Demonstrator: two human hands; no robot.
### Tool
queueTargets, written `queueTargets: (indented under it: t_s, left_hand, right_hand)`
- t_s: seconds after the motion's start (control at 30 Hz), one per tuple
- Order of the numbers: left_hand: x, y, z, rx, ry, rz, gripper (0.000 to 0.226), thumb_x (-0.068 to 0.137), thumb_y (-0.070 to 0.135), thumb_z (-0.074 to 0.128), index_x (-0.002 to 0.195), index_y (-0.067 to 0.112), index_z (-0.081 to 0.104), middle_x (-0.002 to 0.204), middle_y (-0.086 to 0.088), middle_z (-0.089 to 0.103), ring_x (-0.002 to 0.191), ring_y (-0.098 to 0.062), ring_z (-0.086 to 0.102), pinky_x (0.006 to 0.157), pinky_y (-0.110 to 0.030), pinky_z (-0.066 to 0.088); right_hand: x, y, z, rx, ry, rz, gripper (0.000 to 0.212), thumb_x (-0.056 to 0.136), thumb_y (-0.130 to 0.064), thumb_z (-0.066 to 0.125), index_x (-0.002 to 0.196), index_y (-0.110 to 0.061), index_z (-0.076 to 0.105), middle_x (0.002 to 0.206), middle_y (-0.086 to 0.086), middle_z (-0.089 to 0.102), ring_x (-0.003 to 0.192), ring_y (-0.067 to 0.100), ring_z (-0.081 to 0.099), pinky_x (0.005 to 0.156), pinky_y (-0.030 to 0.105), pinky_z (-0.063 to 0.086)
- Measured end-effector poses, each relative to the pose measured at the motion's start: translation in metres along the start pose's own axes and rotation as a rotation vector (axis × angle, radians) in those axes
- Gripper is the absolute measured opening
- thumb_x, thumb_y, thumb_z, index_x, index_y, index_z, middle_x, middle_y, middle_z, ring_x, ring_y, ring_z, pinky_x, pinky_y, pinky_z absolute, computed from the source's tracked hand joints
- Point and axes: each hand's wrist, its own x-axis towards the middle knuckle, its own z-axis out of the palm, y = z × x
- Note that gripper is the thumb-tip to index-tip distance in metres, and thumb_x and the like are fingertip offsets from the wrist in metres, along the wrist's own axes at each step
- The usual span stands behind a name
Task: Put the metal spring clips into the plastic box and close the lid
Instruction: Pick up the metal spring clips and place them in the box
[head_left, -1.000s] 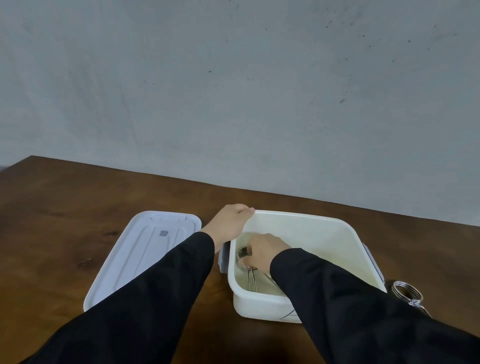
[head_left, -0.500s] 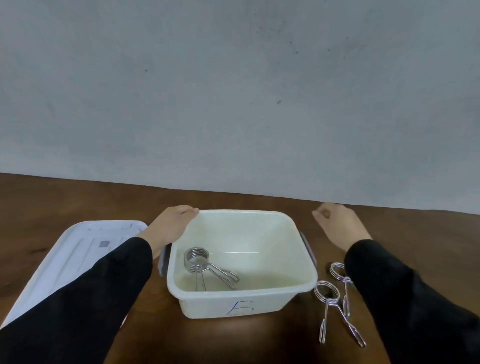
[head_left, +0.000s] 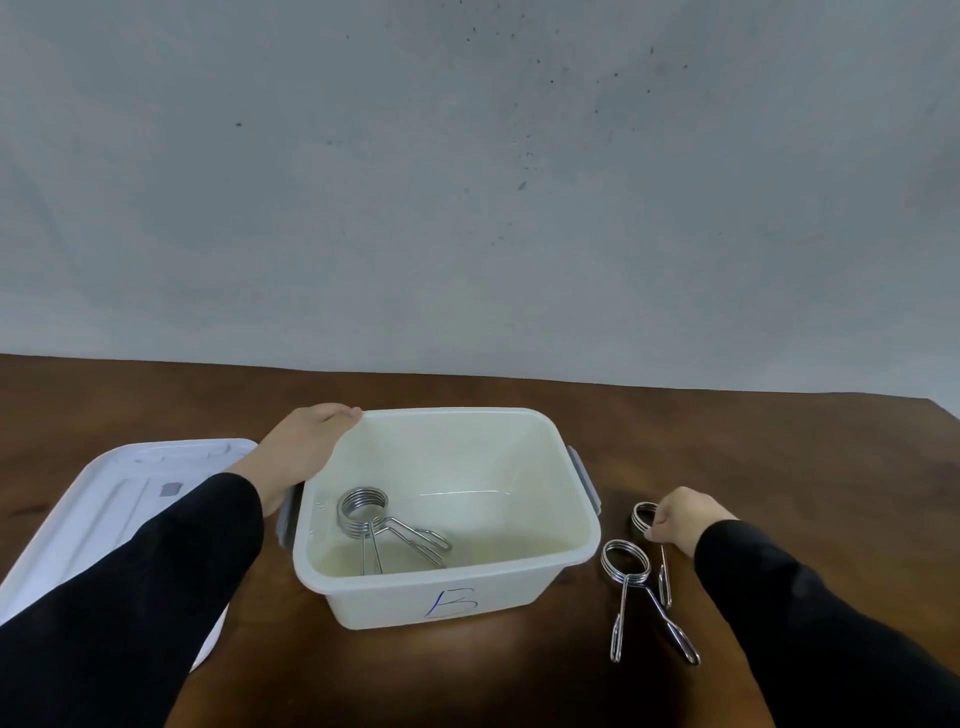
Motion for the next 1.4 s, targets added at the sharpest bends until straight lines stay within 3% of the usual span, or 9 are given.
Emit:
queueTargets:
  t_s: [0.17, 0.3, 0.43, 0.57, 0.77, 0.97, 1.17, 1.3, 1.4]
  left_hand:
    - [-0.001, -0.001, -0.001, -0.030, -0.013, -0.002, 0.029, 0.098, 0.040, 0.056, 0.107, 0.021, 0.075, 0.107, 0.008, 0.071, 0.106, -0.020, 0.064, 0.084, -0.030, 0.047]
    - [-0.003, 0.000, -0.001, -0.060, -0.027, 0.008, 0.025, 0.099, 0.037, 0.056, 0.099, 0.023, 0.076, 0.101, 0.006, 0.073, 0.101, -0.020, 0.066, 0.081, -0.029, 0.047]
    - [-0.004, 0.002, -0.001, -0.042, -0.016, 0.008, 0.031, 0.100, 0.037, 0.054, 0.113, 0.016, 0.073, 0.108, 0.002, 0.071, 0.107, -0.021, 0.063, 0.086, -0.032, 0.046]
    - [-0.003, 0.000, -0.003, -0.058, -0.049, -0.004, 0.033, 0.099, 0.039, 0.053, 0.114, 0.017, 0.073, 0.111, 0.000, 0.072, 0.107, -0.021, 0.064, 0.095, -0.036, 0.048]
    - [-0.004, -0.001, -0.007, -0.058, -0.078, 0.005, 0.038, 0.098, 0.042, 0.053, 0.120, 0.016, 0.071, 0.120, -0.002, 0.070, 0.114, -0.023, 0.062, 0.104, -0.041, 0.046]
    - [-0.002, 0.002, -0.007, -0.039, -0.100, 0.021, 0.037, 0.101, 0.039, 0.050, 0.119, 0.014, 0.071, 0.119, -0.002, 0.069, 0.111, -0.021, 0.061, 0.092, -0.033, 0.045]
    - [-0.003, 0.000, -0.005, -0.022, -0.088, 0.040, 0.038, 0.103, 0.036, 0.047, 0.127, 0.014, 0.066, 0.117, 0.005, 0.061, 0.110, -0.014, 0.053, 0.090, -0.026, 0.036]
    - [0.000, -0.001, -0.005, -0.003, -0.088, 0.044, 0.038, 0.103, 0.037, 0.047, 0.126, 0.014, 0.067, 0.119, 0.002, 0.065, 0.114, -0.018, 0.057, 0.092, -0.030, 0.041]
    - [0.000, -0.001, -0.005, -0.011, -0.088, 0.045, 0.038, 0.102, 0.038, 0.047, 0.123, 0.014, 0.069, 0.118, 0.000, 0.068, 0.111, -0.019, 0.060, 0.089, -0.029, 0.043]
  right_hand:
    - [-0.011, 0.001, -0.016, 0.128, 0.165, -0.023, 0.028, 0.086, -0.037, 0.070, 0.098, -0.013, 0.077, 0.093, 0.003, 0.075, 0.084, 0.018, 0.070, 0.078, 0.028, 0.055]
    - [-0.062, -0.011, -0.090, 0.310, 0.458, -0.223, 0.019, 0.085, -0.034, 0.072, 0.078, -0.018, 0.074, 0.072, 0.000, 0.068, 0.067, 0.016, 0.063, 0.065, 0.029, 0.048]
    - [-0.145, -0.063, -0.150, 0.474, 0.534, -0.500, 0.030, 0.080, -0.037, 0.074, 0.060, -0.016, 0.069, 0.054, 0.000, 0.061, 0.054, 0.017, 0.056, 0.056, 0.029, 0.042]
    - [-0.175, -0.135, -0.135, 0.357, 0.338, -0.630, 0.032, 0.079, -0.039, 0.070, 0.070, -0.008, 0.075, 0.067, 0.010, 0.072, 0.061, 0.023, 0.068, 0.063, 0.034, 0.055]
    - [-0.102, -0.182, -0.055, 0.156, 0.110, -0.340, 0.029, 0.076, -0.034, 0.073, 0.089, -0.007, 0.069, 0.086, 0.010, 0.072, 0.084, 0.028, 0.072, 0.075, 0.032, 0.059]
    - [-0.092, -0.203, -0.027, -0.081, 0.086, -0.290, 0.042, 0.090, -0.040, 0.057, 0.122, -0.013, 0.061, 0.119, 0.008, 0.062, 0.113, 0.029, 0.057, 0.100, 0.038, 0.044]
    - [-0.087, -0.208, -0.009, 0.034, 0.032, -0.295, 0.038, 0.099, -0.028, 0.055, 0.132, -0.009, 0.054, 0.112, 0.010, 0.050, 0.092, 0.021, 0.038, 0.101, 0.035, 0.041]
    - [-0.094, -0.205, -0.008, -0.058, 0.038, -0.326, 0.042, 0.098, -0.031, 0.056, 0.134, -0.011, 0.051, 0.134, 0.010, 0.053, 0.112, 0.025, 0.049, 0.105, 0.037, 0.039]
    - [-0.093, -0.203, -0.021, -0.008, 0.128, -0.321, 0.043, 0.093, -0.042, 0.058, 0.123, -0.012, 0.062, 0.123, 0.011, 0.064, 0.112, 0.030, 0.062, 0.095, 0.039, 0.048]
